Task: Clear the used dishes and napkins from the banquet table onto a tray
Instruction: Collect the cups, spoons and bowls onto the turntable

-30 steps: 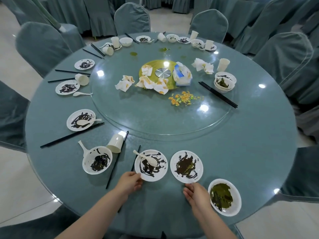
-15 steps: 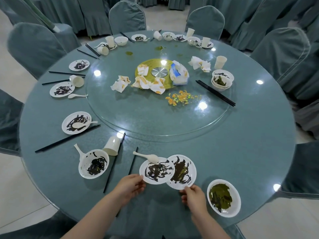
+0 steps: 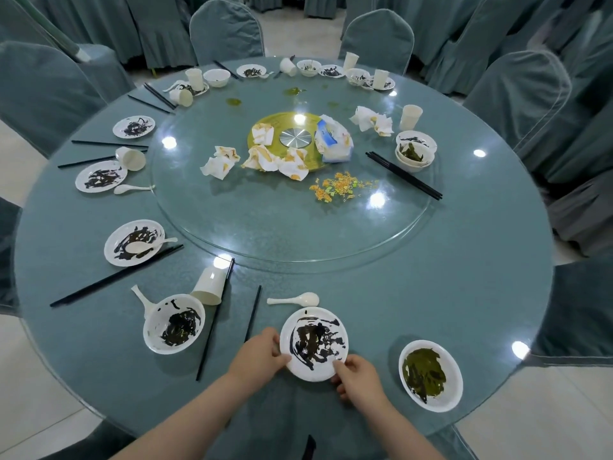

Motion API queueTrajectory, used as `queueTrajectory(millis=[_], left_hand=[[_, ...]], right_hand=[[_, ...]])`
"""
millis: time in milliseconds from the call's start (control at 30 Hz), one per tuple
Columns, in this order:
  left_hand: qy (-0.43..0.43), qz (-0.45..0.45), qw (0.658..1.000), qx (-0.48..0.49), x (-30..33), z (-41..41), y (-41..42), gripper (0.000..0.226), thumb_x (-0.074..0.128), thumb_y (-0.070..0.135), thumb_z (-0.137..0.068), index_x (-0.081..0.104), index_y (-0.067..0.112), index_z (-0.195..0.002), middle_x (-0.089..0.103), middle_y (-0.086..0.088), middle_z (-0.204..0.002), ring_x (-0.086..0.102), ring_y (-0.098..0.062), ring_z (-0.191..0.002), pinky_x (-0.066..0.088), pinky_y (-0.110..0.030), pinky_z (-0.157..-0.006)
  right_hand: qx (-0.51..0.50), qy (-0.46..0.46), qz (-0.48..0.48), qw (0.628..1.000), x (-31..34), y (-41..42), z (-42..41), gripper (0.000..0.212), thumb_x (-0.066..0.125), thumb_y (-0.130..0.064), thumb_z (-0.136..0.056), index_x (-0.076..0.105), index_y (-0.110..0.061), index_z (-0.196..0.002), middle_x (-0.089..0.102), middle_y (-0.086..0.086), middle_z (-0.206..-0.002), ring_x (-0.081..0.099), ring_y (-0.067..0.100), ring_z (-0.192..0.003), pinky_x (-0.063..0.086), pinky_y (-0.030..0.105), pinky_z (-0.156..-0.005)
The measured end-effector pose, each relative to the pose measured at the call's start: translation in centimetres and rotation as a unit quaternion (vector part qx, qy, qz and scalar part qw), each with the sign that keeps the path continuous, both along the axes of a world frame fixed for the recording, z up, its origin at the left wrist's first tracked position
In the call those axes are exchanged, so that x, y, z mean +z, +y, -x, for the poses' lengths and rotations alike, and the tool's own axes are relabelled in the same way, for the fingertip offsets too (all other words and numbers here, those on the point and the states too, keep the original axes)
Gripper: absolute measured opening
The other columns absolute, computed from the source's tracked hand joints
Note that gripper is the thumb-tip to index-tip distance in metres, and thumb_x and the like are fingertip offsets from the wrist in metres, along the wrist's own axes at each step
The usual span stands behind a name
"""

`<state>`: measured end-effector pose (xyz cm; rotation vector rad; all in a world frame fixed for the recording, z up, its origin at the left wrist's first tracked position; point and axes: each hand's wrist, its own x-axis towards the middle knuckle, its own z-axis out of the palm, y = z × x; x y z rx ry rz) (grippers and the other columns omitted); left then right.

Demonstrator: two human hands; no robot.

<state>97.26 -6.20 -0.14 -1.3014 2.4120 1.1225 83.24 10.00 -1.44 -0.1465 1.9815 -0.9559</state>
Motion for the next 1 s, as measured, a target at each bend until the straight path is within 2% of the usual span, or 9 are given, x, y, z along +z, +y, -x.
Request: queueTrajectory(millis=[100,167,267,333,533,667,800,900,1000], left_hand=[[-0.03,0.021,0.997,-0.065,0.1,0.1,-0.7,0.023,0.062,0.043,-0.087,0.049,0.025,-0.094,0.059,0.012,-0.085,0.059,-0.013,-0.087,0.042,-0.027,-0.07],[-0.062,0.037,0.993,-0.093,0.1,-0.3,-1.5,0.024,0.055,0.047,-0.09,0.055,0.024,-0.098,0.063,0.008,-0.094,0.061,-0.016,-0.095,0.045,-0.031,-0.077],[-0.065,0.029,0.993,-0.094,0.3,-1.3,-2.9,0.023,0.052,0.046,-0.092,0.06,0.026,-0.101,0.066,0.007,-0.103,0.061,-0.015,-0.1,0.047,-0.03,-0.082],[-0.044,0.022,0.997,-0.066,0.6,-2.2,-4.0,0.013,0.054,0.042,-0.091,0.058,0.03,-0.092,0.066,0.009,-0.099,0.061,-0.013,-0.097,0.047,-0.029,-0.083],[0.044,0.064,0.992,0.103,2.9,-5.3,-7.7,0.009,0.056,0.032,-0.09,0.062,0.028,-0.085,0.068,0.013,-0.075,0.062,-0.008,-0.073,0.049,-0.029,-0.068],[0.07,0.132,0.972,0.181,3.7,-7.5,-11.1,0.01,0.053,0.027,-0.092,0.06,0.029,-0.086,0.063,0.014,-0.075,0.06,-0.01,-0.074,0.042,-0.029,-0.063],[0.03,0.195,0.966,0.168,2.9,-9.6,-14.3,0.005,0.057,0.02,-0.09,0.062,0.022,-0.09,0.063,0.003,-0.088,0.058,-0.022,-0.087,0.046,-0.037,-0.073],[-0.028,0.27,0.954,0.125,2.0,-10.8,-15.8,0.023,0.062,0.016,-0.085,0.064,0.012,-0.108,0.062,-0.009,-0.107,0.053,-0.031,-0.103,0.045,-0.042,-0.084],[-0.076,0.249,0.96,0.104,1.7,-10.9,-16.3,0.033,0.056,0.019,-0.09,0.059,0.015,-0.123,0.063,-0.005,-0.119,0.056,-0.029,-0.109,0.045,-0.04,-0.086]], right_hand=[[0.061,0.081,-0.026,0.994,-0.3,-0.4,0.0,0.016,0.055,-0.023,-0.093,0.063,-0.012,-0.085,0.067,0.002,-0.069,0.057,0.016,-0.057,0.05,0.036,-0.059],[0.131,0.149,-0.068,0.978,0.4,-0.4,0.2,0.024,0.051,-0.033,-0.095,0.065,-0.016,-0.085,0.069,-0.003,-0.075,0.062,0.014,-0.07,0.048,0.031,-0.066],[0.207,0.21,-0.127,0.947,1.6,-0.4,0.7,0.032,0.046,-0.046,-0.096,0.059,-0.02,-0.08,0.062,-0.007,-0.072,0.057,0.014,-0.069,0.042,0.028,-0.06],[0.231,0.231,-0.161,0.931,2.0,-0.7,1.0,0.034,0.045,-0.05,-0.095,0.055,-0.022,-0.079,0.058,-0.008,-0.07,0.054,0.016,-0.07,0.039,0.03,-0.06],[0.199,0.212,-0.146,0.946,2.2,-2.0,1.6,0.032,0.049,-0.047,-0.094,0.057,-0.02,-0.08,0.064,-0.007,-0.072,0.059,0.014,-0.071,0.044,0.029,-0.062],[0.171,0.178,-0.102,0.964,2.2,-3.4,1.5,0.023,0.052,-0.032,-0.095,0.06,-0.017,-0.08,0.069,-0.002,-0.068,0.063,0.011,-0.067,0.045,0.023,-0.062],[0.157,0.166,-0.081,0.97,2.2,-4.5,1.4,0.021,0.052,-0.025,-0.094,0.06,-0.016,-0.077,0.069,-0.002,-0.063,0.06,0.007,-0.06,0.041,0.021,-0.056],[0.151,0.16,-0.066,0.973,2.0,-4.9,1.4,0.022,0.052,-0.023,-0.093,0.059,-0.016,-0.073,0.068,-0.003,-0.062,0.058,0.004,-0.055,0.042,0.023,-0.056],[0.147,0.157,-0.055,0.975,2.3,-5.0,1.3,0.022,0.051,-0.02,-0.093,0.059,-0.016,-0.072,0.069,-0.004,-0.062,0.054,-0.001,-0.05,0.039,0.019,-0.052]])
